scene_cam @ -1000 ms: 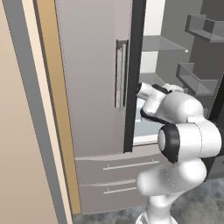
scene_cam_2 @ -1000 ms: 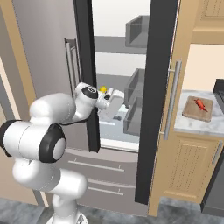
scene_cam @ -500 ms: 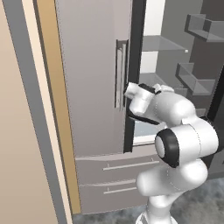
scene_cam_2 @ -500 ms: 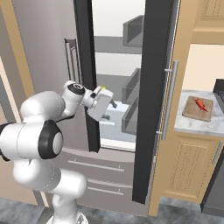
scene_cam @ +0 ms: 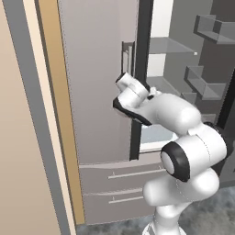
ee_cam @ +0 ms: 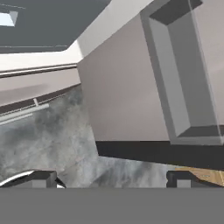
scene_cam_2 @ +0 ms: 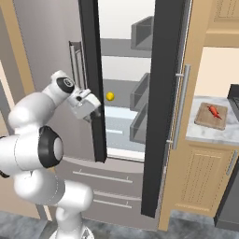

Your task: Retrieve a lemon from the fridge and place it on the cutting board with the fish.

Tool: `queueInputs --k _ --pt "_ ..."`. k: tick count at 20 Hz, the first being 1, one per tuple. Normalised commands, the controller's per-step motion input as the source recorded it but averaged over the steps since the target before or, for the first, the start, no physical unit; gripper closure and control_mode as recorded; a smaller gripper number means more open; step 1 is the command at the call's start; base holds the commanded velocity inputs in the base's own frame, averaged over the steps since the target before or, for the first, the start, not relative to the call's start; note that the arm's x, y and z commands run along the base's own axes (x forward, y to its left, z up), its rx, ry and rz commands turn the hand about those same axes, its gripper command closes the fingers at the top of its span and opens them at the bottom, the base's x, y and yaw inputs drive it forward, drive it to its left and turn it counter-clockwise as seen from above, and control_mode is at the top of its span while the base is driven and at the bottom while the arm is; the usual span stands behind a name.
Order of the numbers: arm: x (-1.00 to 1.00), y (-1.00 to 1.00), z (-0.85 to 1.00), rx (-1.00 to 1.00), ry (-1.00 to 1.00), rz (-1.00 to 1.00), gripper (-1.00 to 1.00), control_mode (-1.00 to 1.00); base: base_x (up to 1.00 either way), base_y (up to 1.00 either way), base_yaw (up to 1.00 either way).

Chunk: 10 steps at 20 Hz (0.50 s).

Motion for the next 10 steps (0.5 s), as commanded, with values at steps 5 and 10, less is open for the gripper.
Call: queueInputs --k 5,10 --pt "0.01 0.94 0.3 0.45 -0.32 -0.14 -1.0 -1.0 0.0 0.0 0.0" --pt "0.24 0.64 0.19 0.45 -0.57 -0.07 -1.0 -1.0 0.0 0.0 0.0"
